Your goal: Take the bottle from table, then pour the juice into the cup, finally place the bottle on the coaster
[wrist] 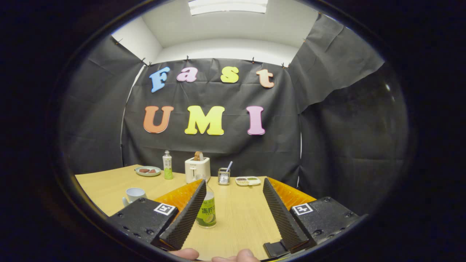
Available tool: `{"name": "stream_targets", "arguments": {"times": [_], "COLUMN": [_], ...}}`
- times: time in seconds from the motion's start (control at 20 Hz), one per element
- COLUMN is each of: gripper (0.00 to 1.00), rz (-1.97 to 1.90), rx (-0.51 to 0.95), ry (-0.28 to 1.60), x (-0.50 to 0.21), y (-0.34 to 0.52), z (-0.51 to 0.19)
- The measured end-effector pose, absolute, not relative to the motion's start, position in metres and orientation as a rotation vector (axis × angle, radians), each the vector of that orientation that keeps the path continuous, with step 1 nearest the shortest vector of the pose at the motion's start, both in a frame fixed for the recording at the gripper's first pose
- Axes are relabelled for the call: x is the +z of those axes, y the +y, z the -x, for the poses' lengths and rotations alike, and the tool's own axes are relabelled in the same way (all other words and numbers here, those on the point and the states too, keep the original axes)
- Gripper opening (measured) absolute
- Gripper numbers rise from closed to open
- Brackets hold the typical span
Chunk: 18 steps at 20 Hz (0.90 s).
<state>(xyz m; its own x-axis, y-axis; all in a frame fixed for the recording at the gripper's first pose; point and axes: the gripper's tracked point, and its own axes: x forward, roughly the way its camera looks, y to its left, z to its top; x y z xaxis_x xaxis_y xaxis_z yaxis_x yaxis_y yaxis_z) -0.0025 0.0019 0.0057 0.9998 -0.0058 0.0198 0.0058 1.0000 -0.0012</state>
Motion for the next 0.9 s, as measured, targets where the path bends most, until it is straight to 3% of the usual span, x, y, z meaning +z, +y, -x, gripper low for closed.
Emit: {"name": "stream_targets", "arguments": {"times": [0.9], "gripper": [1.00], "rz": [0.016], "rx": [0.070], "ry": [-0.008], "x": [0.005], "y": [0.013], "z": [-0.001]}}
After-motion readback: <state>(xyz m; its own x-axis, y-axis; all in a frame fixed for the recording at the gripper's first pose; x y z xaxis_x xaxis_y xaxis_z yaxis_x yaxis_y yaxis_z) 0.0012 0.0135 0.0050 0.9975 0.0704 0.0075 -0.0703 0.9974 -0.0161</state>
